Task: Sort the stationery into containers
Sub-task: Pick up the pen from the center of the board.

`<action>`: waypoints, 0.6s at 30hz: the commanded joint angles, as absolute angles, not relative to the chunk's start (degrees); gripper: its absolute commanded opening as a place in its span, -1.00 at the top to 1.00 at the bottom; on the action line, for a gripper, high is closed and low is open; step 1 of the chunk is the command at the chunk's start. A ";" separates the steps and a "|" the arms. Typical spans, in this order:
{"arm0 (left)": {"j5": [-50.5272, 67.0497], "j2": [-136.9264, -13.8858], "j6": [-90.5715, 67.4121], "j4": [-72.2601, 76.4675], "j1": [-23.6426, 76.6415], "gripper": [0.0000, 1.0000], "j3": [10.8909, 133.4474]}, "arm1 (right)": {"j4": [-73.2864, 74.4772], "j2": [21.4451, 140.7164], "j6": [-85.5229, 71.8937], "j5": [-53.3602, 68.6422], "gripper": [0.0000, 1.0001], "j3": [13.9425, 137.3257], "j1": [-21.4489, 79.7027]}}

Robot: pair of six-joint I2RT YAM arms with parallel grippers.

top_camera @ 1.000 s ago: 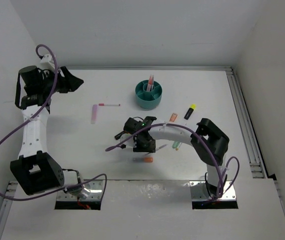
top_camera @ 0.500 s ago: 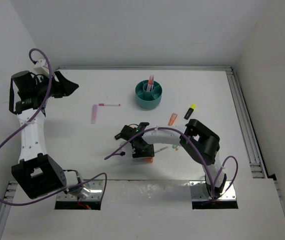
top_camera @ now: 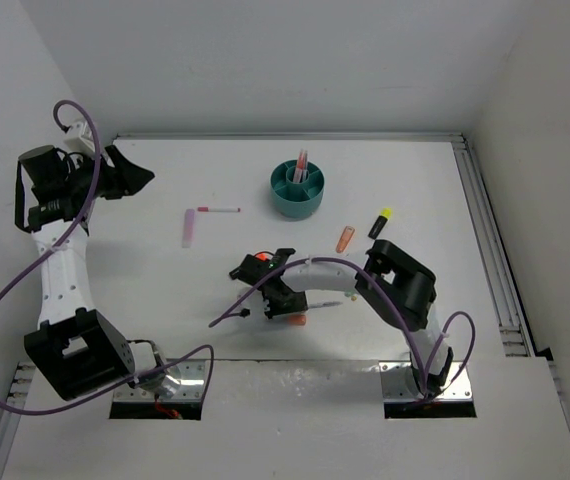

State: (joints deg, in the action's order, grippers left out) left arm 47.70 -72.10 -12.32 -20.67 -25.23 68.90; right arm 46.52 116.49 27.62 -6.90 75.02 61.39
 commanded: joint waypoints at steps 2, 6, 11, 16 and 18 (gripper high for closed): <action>48.78 -69.70 -11.86 -19.86 -26.19 -0.22 68.56 | 47.28 119.36 27.78 -6.77 0.86 75.67 61.87; 47.82 -68.91 -13.35 -17.33 -26.28 -0.24 67.51 | 49.12 118.04 25.58 -5.98 1.00 77.78 60.39; 47.11 -66.54 -17.83 -8.19 -26.28 -0.30 64.17 | 50.01 112.00 19.00 -0.28 1.00 85.77 54.78; 45.00 -66.79 -19.95 -4.40 -25.75 -0.49 63.89 | 39.23 103.55 8.54 12.89 1.00 89.82 44.32; 44.21 -67.41 -19.69 -5.62 -25.32 -0.59 65.56 | 36.14 100.99 5.02 13.71 1.00 91.40 42.20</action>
State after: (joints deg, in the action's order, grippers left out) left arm 45.34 -68.25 -18.20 -9.28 -25.56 63.77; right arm 43.40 107.55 13.13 6.83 87.57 45.39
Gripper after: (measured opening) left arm 0.785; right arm 0.033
